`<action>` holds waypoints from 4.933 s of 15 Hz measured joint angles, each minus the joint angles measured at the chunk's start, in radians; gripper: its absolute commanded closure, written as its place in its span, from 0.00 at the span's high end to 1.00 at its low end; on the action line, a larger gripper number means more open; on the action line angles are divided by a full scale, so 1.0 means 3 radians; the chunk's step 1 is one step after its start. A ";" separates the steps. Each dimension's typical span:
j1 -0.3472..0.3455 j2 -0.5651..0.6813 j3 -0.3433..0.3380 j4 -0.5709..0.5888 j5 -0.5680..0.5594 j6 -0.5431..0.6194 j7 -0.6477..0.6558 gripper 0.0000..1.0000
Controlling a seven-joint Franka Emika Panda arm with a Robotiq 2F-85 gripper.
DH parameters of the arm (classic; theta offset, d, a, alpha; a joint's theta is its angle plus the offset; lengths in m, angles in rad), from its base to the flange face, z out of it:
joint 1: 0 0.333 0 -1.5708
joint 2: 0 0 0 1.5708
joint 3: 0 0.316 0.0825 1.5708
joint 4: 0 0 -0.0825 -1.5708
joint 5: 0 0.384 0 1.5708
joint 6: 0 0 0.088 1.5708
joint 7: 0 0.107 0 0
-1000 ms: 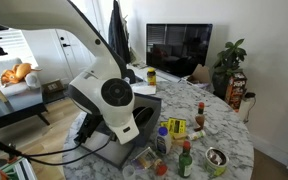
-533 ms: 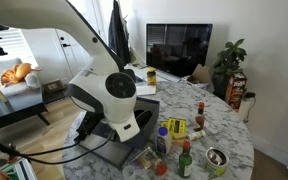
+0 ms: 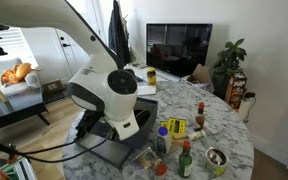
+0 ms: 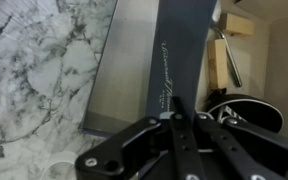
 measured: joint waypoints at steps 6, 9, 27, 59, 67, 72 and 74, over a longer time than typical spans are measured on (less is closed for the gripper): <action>-0.0002 -0.0012 0.0000 0.0001 -0.0195 0.0158 -0.0060 0.01; -0.0017 -0.0038 -0.0007 0.0001 -0.0440 0.0187 -0.0060 0.01; -0.0054 -0.0402 -0.0083 0.0000 -0.0927 -0.0148 0.0305 0.01; -0.0130 -0.0942 -0.0044 0.0001 -0.1523 -0.1192 0.1959 0.44; -0.0245 -0.1256 -0.0016 0.0001 -0.1757 -0.1727 0.2070 1.00; -0.0321 -0.1471 0.0010 0.0000 -0.1889 -0.2095 0.2075 1.00; -0.0331 -0.1498 0.0022 -0.0005 -0.1911 -0.2121 0.2076 1.00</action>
